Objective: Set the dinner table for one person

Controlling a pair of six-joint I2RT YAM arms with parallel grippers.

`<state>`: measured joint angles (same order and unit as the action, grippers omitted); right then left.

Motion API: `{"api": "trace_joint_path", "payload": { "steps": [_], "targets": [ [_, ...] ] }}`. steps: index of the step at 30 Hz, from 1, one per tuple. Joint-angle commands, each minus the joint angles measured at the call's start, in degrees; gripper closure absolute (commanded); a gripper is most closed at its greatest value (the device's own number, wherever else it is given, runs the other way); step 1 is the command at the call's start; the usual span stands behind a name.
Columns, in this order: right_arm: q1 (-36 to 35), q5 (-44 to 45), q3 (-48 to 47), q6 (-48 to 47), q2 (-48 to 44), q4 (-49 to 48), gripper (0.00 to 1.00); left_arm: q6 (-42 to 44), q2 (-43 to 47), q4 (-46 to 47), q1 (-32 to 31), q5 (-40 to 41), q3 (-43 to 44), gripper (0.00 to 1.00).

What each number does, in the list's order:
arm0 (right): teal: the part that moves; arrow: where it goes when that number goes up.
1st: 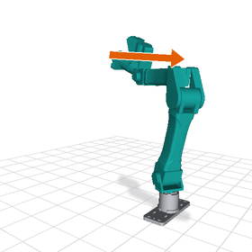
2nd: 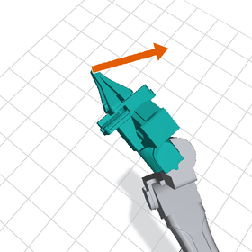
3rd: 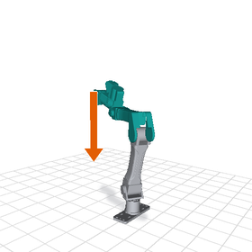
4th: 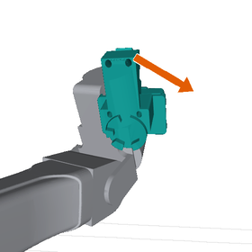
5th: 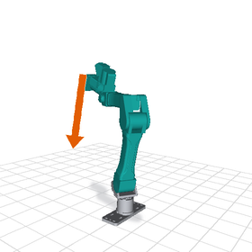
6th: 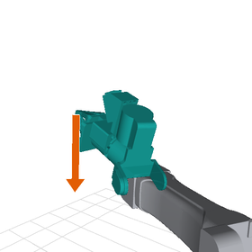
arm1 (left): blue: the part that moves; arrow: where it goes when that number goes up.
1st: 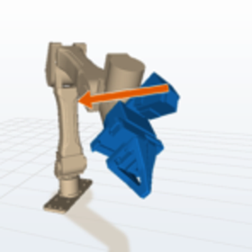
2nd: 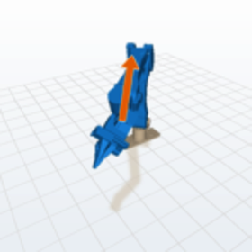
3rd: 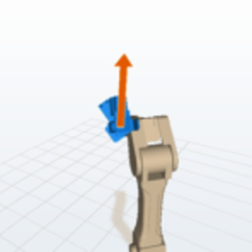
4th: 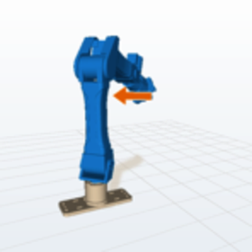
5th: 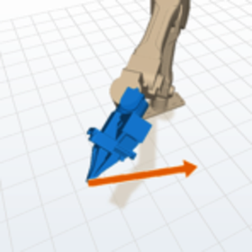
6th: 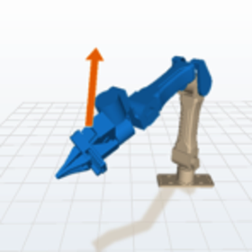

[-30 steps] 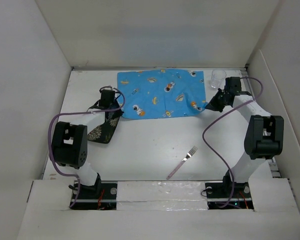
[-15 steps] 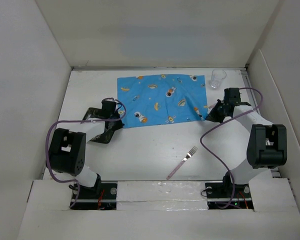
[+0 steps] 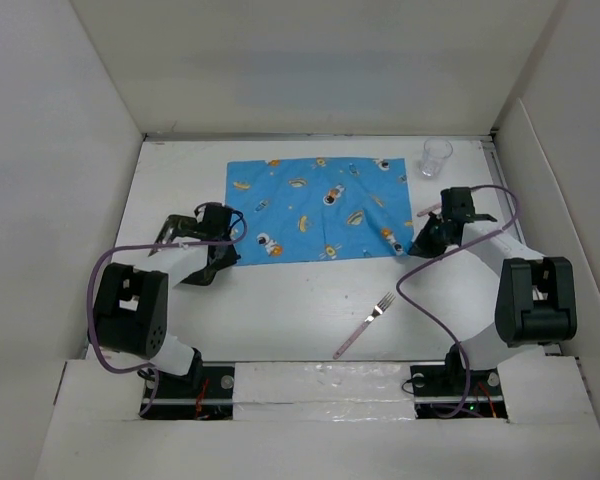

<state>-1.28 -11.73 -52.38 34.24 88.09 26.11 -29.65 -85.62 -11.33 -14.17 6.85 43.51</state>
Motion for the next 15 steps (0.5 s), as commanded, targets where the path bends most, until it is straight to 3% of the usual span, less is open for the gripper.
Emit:
{"api": "trace_joint_path", "payload": {
  "steps": [1,15],
  "targets": [
    [-0.30,2.85,1.49,-1.28,-2.40,1.66,1.00,-0.41,2.13,-4.13,1.42,5.01,-0.62,1.00],
    [-0.30,5.57,4.04,-1.90,-2.58,2.81,1.00,-1.11,4.94,-5.10,2.57,3.70,-1.67,1.00]
  ]
}}
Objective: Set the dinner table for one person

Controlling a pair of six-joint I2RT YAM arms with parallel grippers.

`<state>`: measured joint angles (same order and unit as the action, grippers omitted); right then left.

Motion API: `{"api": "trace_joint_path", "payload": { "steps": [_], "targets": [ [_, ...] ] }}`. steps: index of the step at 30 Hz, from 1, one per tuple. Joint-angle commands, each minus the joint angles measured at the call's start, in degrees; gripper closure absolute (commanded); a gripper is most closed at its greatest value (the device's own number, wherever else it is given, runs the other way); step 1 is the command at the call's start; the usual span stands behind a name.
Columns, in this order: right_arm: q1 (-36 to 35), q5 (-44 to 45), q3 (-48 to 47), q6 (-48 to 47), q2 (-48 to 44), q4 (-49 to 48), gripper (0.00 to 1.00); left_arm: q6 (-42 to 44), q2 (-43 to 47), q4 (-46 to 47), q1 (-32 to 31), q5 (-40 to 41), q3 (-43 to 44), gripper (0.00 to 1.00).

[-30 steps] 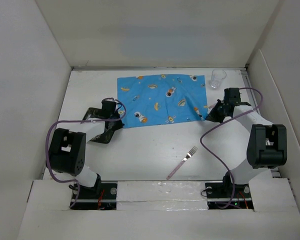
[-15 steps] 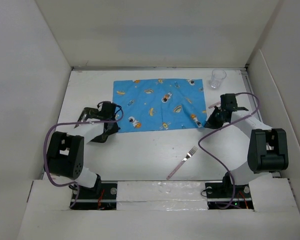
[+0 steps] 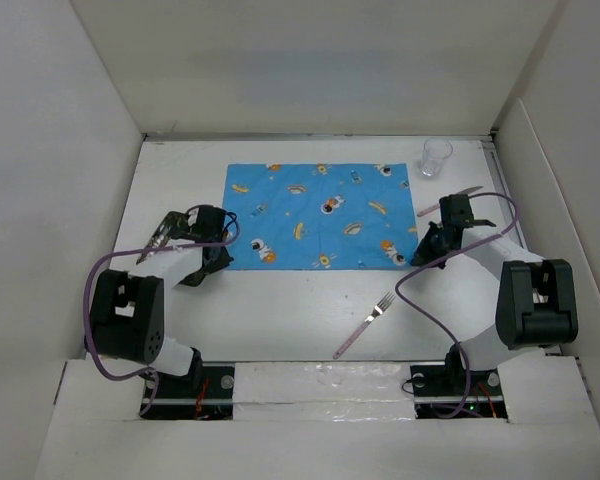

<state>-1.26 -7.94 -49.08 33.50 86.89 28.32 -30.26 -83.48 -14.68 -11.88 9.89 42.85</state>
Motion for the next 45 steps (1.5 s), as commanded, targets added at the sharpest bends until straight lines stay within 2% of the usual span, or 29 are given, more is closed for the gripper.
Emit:
{"api": "trace_joint_path", "payload": {
  "steps": [1,4,6,10,14,15,16,20,21,23,24,25,26,27,28,30,32,37,42,45],
  "targets": [
    [-0.33,1.79,0.65,-1.15,-1.46,0.77,1.00,-0.50,2.97,-1.93,0.28,0.40,-1.10,1.00],
    [-0.33,2.14,0.04,-1.06,-1.90,1.21,1.00,-0.67,3.59,-2.63,0.28,-1.19,-0.93,1.00],
    [-0.33,2.23,-0.40,-1.15,-2.08,2.00,0.96,-0.76,4.11,-2.72,0.28,-1.98,-0.93,0.94],
    [-0.85,2.41,-0.84,-1.06,-2.95,2.79,0.77,-0.76,5.17,-3.60,0.28,-2.51,0.04,0.82],
    [-0.85,2.50,-3.55,-0.89,-5.67,5.77,0.64,-0.06,7.54,-5.27,-0.24,-4.17,2.93,0.65],
    [-0.85,2.32,-4.26,-0.80,-5.68,6.31,0.60,-0.06,7.98,-5.71,-0.25,-4.09,3.72,0.65],
    [-0.85,2.32,-5.23,-0.63,-7.16,6.92,0.53,-0.06,8.51,-6.15,-1.21,-4.00,4.69,0.64],
    [-2.86,1.71,-10.06,0.07,-10.42,10.08,0.43,-0.06,12.19,-7.56,-1.83,-6.28,9.96,0.65],
    [-3.57,1.01,-11.72,0.25,-11.12,9.92,0.44,0.03,14.29,-7.39,-1.83,-6.72,11.62,0.68],
    [-6.54,-0.31,-12.96,1.30,-12.53,8.70,0.61,0.11,16.41,-7.21,-1.83,-7.43,13.39,0.71],
    [-7.96,-2.23,-13.93,1.92,-12.62,8.08,0.71,0.38,18.08,-7.82,-1.83,-7.52,15.23,0.82],
    [-9.54,-3.03,-14.20,2.79,-12.62,7.11,0.92,0.29,18.61,-8.26,-1.83,-7.43,16.20,0.90],
    [-13.30,-3.91,-14.55,4.72,-12.54,4.32,1.00,0.12,19.32,-8.78,-1.83,-6.91,16.99,0.96],
    [-17.68,-5.23,-15.34,6.74,-11.58,1.07,1.00,-0.49,20.89,-10.09,-1.83,-6.99,19.00,1.00],
    [-17.73,-5.24,-15.87,6.76,-11.57,1.04,1.00,-0.85,20.90,-10.11,-1.83,-6.99,19.02,1.00],
    [-24.45,-5.15,-17.27,9.39,-8.78,-4.13,1.00,-1.90,23.00,-11.15,-2.36,-7.87,20.33,1.00],
    [-28.26,-5.76,-20.69,11.49,-5.70,-8.86,1.00,-3.74,24.41,-12.39,-2.36,-8.13,21.57,1.00],
    [-39.58,-9.28,-26.85,14.05,6.96,-17.05,1.00,-5.86,29.60,-22.92,-2.36,-4.88,31.66,1.00],
    [-48.74,-6.93,-33.25,20.37,16.71,-24.27,1.00,-6.91,34.08,-29.69,-2.36,-9.53,39.32,0.85],
    [-54.19,-1.67,-39.56,23.72,22.87,-25.15,1.00,-7.01,39.09,-31.11,-2.36,-14.01,38.37,0.78]
  ]
}}
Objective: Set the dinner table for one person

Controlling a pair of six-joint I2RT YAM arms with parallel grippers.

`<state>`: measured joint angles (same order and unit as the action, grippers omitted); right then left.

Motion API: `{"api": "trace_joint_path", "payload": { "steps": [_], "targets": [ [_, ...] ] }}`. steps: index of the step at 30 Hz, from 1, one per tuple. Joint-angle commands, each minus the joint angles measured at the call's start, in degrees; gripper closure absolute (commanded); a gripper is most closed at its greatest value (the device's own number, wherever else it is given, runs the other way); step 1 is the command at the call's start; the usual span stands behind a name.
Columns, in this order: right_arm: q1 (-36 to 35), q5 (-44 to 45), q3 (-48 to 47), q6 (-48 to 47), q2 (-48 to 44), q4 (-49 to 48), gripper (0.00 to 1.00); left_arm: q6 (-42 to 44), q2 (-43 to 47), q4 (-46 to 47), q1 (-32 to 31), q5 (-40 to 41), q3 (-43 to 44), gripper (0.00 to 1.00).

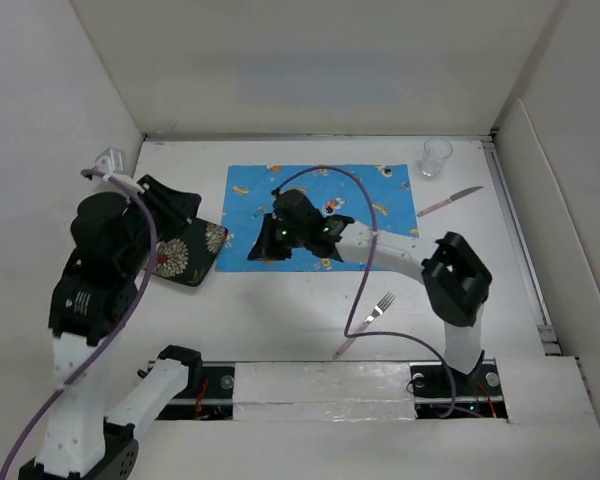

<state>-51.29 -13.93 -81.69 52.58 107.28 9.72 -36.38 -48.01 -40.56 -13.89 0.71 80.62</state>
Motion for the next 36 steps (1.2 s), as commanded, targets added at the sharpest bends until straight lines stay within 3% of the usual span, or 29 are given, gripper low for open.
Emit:
{"api": "trace_joint_path", "payload": {
  "steps": [1,3,7,10,15,19,36],
  "targets": [
    [-5.39,5.75,-9.25,5.25,4.23,-4.38,1.00,-1.23,4.84,-5.84,-0.35,-5.97,0.07,0.77],
    [-8.12,7.95,-13.91,7.79,9.77,-2.51,0.95,-1.32,8.62,-7.60,-0.35,-10.80,-1.33,0.74],
    [-12.60,13.57,-22.09,12.10,17.42,-0.41,0.58,-1.76,14.43,-9.28,-0.35,-15.73,-2.75,0.68],
    [-14.80,18.58,-30.18,15.88,23.40,5.92,0.47,0.07,15.14,-11.99,-0.35,-18.63,0.49,0.67],
    [-17.00,23.94,-37.03,23.17,29.54,11.36,0.43,3.07,14.43,-15.34,-0.35,-23.03,6.56,0.63],
    [-17.62,26.59,-38.90,26.43,32.72,15.24,0.44,3.86,15.31,-16.48,-0.35,-24.35,6.48,0.62],
    [-15.87,28.97,-43.38,34.43,39.23,14.89,0.48,8.17,14.44,-20.70,-0.35,-23.13,9.99,0.60]
  ]
}}
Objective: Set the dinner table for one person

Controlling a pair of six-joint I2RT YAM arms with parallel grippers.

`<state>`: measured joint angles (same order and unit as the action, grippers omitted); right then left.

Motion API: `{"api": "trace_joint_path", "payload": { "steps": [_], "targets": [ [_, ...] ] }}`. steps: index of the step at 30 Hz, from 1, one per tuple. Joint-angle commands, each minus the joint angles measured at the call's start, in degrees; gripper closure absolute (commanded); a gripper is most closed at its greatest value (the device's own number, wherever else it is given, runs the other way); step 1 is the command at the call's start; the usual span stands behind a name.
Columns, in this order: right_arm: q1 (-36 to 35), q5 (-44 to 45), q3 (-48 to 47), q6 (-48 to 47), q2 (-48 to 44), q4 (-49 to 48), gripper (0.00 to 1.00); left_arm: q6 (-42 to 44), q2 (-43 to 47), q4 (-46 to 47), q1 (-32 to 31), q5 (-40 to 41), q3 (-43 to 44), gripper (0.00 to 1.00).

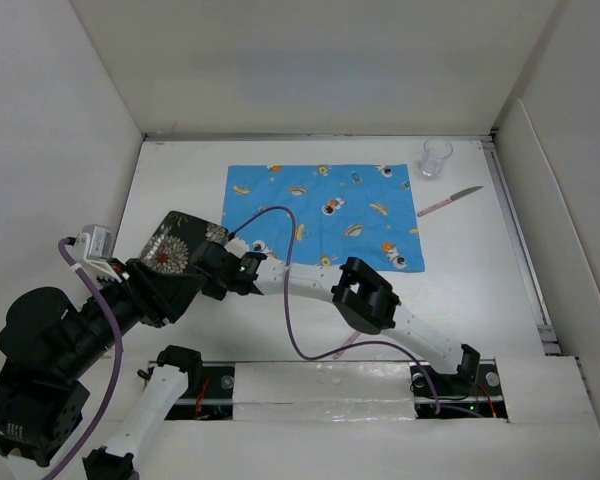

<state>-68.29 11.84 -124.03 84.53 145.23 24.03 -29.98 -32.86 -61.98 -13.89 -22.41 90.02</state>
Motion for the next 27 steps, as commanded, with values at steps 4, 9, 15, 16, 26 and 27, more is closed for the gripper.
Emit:
{"api": "trace_joint_path", "payload": {
  "steps": [4,9,15,16,26,27],
  "targets": [
    [1.67,3.81,-1.30,4.15,1.55,0.66,0.51,2.73,-1.85,0.71,-0.35,0.97,1.74,0.60],
    [3.42,1.97,-3.50,3.71,3.39,1.72,0.54,2.91,-2.21,1.59,-0.35,0.79,0.95,0.60],
    [3.96,0.56,-4.12,3.10,4.27,1.81,0.68,3.17,-2.03,1.94,-0.35,2.02,0.60,0.60],
    [3.96,0.47,-3.94,2.83,4.19,1.72,0.72,3.08,-1.86,2.03,-0.35,1.94,0.34,0.60],
    [3.96,-2.26,6.43,-5.08,-7.06,-14.01,1.00,2.82,-1.50,0.80,-0.35,3.87,0.95,0.60],
    [3.96,-3.65,7.56,-6.21,-8.54,-16.62,1.00,2.64,-1.33,0.37,-0.35,4.57,0.95,0.60]
  ]
}}
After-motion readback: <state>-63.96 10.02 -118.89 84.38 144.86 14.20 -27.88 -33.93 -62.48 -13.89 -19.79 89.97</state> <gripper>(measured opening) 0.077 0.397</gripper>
